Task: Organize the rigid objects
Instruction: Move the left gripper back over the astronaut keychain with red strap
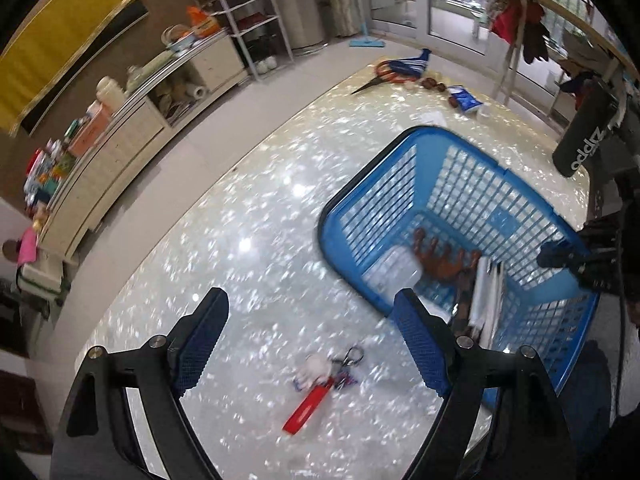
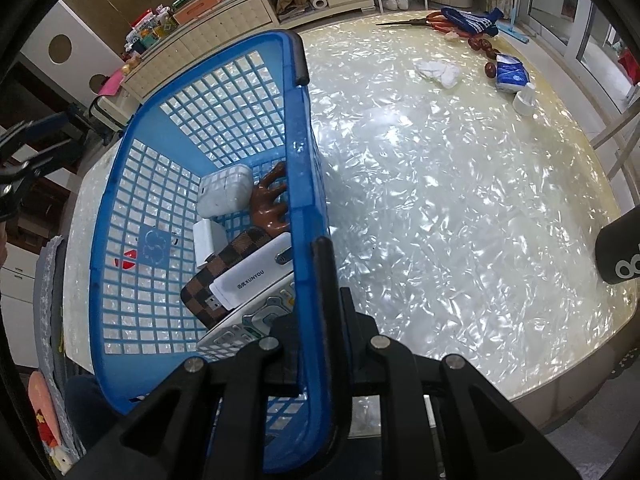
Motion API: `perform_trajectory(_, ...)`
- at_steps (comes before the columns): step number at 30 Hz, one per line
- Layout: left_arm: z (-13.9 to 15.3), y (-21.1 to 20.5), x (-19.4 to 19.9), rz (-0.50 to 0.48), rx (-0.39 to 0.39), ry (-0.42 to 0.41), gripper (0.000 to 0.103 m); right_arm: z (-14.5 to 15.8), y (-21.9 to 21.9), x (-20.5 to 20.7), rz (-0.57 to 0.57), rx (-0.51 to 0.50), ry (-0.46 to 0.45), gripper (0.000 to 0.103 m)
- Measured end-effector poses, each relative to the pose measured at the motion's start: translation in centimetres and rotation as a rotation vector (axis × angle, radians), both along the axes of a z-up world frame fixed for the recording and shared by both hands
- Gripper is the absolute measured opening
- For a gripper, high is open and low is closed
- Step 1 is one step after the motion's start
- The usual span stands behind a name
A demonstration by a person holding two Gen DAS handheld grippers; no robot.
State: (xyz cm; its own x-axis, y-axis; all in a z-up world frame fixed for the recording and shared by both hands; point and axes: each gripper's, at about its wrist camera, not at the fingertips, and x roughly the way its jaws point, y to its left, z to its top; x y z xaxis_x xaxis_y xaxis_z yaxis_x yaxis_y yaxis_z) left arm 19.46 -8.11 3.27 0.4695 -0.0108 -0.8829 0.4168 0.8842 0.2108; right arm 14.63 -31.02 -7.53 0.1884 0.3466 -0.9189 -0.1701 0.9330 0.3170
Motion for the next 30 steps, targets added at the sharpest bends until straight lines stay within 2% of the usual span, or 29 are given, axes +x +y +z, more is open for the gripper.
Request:
perform_trajectory(4, -0.6, 3.1, -1.0, 0.034, -0.004, 0.010, 0.087, -0.1, 0.0, -0.1, -0.010, -0.012, 0.001, 0.013)
perform_trajectory(9, -2.9, 6.2, -2.1, 0.083, -0.013, 0.048, 0.087, -0.1, 0.0, -0.1, -0.015, -0.021, 0.004, 0.013)
perform_trajectory(16, -7.0, 7.4, -3.4, 0.109, -0.049, 0.117, 0.087, 0.0, 0.0, -0.2, -0.021, -0.035, 0.008, 0.013)
perform_trajectory(18, -8.3, 7.3, -3.5, 0.079, -0.044, 0.130, 0.087, 0.0, 0.0, -0.3, -0.021, -0.038, 0.009, 0.013)
perform_trajectory(21, -10.2, 7.0, -3.5, 0.022, 0.006, 0.132, 0.087, 0.0, -0.1, -0.4, -0.020, -0.036, 0.013, 0.013)
perform_trajectory(30, -13.5, 7.3, -2.8, -0.121, -0.066, 0.145, 0.087, -0.3, 0.0, -0.3, -0.022, -0.042, 0.023, 0.013)
